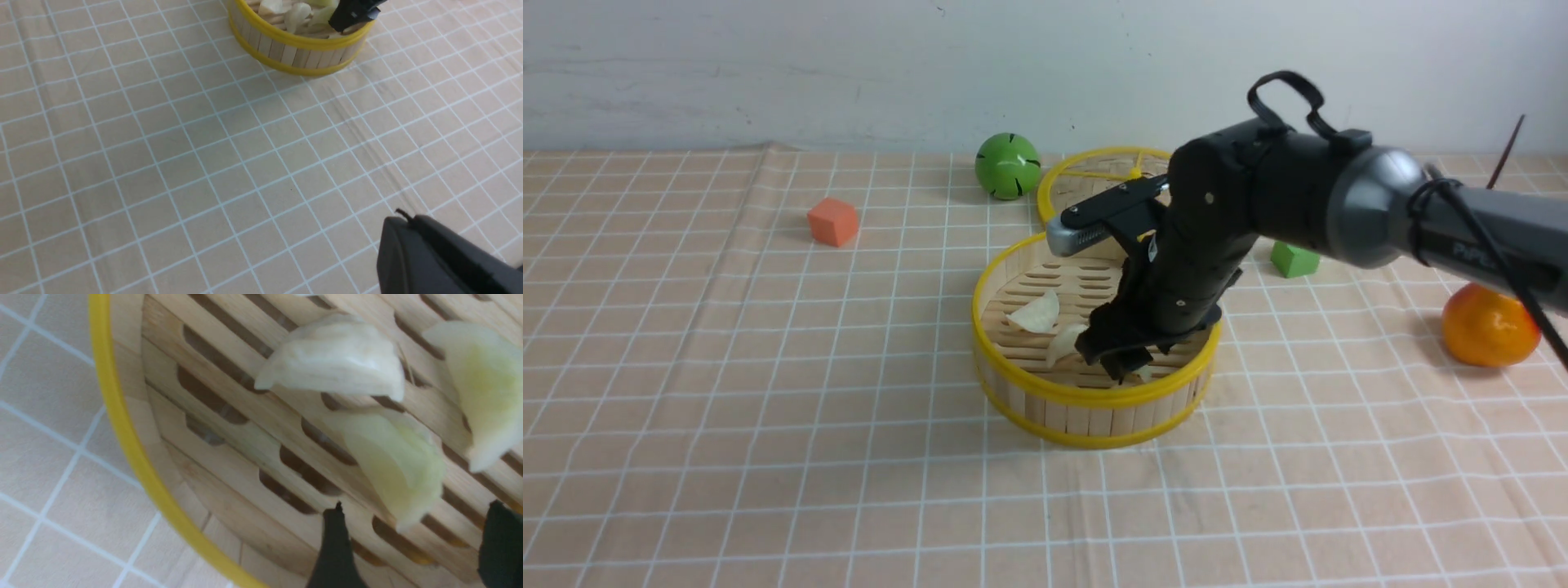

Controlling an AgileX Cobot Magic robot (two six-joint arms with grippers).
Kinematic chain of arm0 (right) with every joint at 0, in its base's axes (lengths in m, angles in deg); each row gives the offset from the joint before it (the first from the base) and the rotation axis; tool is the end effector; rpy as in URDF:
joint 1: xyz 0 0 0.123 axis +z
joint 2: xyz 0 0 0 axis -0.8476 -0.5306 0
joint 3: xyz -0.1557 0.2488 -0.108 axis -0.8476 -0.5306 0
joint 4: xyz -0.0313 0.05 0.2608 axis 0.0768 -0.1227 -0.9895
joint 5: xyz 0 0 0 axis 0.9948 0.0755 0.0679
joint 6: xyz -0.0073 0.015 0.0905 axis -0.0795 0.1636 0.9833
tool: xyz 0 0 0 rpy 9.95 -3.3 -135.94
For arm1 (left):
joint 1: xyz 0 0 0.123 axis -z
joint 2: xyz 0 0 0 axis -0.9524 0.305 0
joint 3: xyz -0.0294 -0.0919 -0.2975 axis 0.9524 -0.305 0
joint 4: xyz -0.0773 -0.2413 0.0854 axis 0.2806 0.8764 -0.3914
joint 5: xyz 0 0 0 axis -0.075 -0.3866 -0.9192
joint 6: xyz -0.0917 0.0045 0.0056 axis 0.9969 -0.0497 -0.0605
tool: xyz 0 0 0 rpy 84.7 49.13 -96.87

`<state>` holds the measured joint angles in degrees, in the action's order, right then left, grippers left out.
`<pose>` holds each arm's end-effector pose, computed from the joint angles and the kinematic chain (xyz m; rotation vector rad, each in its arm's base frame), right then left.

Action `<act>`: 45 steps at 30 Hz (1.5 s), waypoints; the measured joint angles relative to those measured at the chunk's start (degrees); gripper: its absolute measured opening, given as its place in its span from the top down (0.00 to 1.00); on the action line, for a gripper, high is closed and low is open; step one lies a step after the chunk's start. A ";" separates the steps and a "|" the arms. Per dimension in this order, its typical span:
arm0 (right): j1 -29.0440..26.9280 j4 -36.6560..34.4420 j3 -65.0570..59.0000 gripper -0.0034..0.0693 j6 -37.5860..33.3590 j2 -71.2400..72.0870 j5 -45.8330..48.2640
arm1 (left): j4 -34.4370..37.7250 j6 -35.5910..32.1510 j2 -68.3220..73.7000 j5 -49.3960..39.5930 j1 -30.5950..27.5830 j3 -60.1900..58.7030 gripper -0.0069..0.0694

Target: Put the dumplings into the steamer on the table with the brown tablecloth.

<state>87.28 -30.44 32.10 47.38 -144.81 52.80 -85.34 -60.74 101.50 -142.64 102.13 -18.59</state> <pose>0.4170 0.2379 0.2509 -0.7135 2.6214 0.1943 0.0051 -0.0063 0.4061 0.3488 2.1158 -0.4696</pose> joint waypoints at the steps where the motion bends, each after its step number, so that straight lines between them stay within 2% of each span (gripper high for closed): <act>1: 0.00 -0.06 0.00 0.36 0.05 1.58 0.78 | -0.07 0.82 -1.92 1.02 0.00 -2.11 0.92; 4: 0.00 -1.43 0.00 0.49 0.16 7.90 1.47 | 0.12 4.17 -9.88 5.86 0.00 -8.93 0.92; 5: 0.00 -1.56 0.00 0.50 0.16 8.38 1.47 | 0.12 4.17 -10.40 6.20 0.00 -9.33 0.92; 6: 0.00 -2.61 -0.06 0.60 -0.20 12.44 1.42 | 0.18 5.12 -14.26 8.77 0.00 -12.42 0.92; 7: 0.00 -2.77 -0.19 0.61 -0.36 12.97 1.41 | 0.18 5.34 -14.72 9.10 0.00 -12.79 0.92; 8: 0.00 -4.46 -1.39 0.72 -1.43 17.49 0.72 | 0.18 5.81 -18.23 11.71 0.00 -15.20 0.92; 9: 0.00 -4.87 -1.87 0.75 -1.72 18.68 0.45 | 0.12 5.88 -19.02 12.36 0.00 -16.18 0.91; 11: 0.00 -8.31 -6.96 0.92 -4.88 26.77 -2.28 | -0.34 6.13 -22.75 16.02 0.00 -19.93 0.91; 13: 0.00 -10.77 -12.89 0.97 -7.27 33.33 -5.58 | -0.69 6.25 -23.40 18.13 0.00 -22.26 0.91; 19: 0.00 -15.17 -31.84 0.98 -11.96 52.62 -15.58 | -0.70 6.32 -23.47 19.40 0.00 -25.74 0.90; 26: 0.00 -16.04 -45.24 0.98 -12.85 69.85 -19.02 | -0.70 6.44 -23.47 19.15 0.00 -27.83 0.90; 35: 0.00 -16.10 -49.57 0.97 -12.91 81.62 -19.02 | -0.75 6.44 -23.47 19.05 0.00 -28.27 0.89; 45: 0.00 -16.09 -50.08 0.96 -12.91 83.14 -18.28 | -0.75 6.44 -23.47 19.05 0.00 -28.27 0.89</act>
<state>87.28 -46.53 -17.98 34.47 -61.67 34.51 -86.09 -54.31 78.03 -123.59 102.13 -46.86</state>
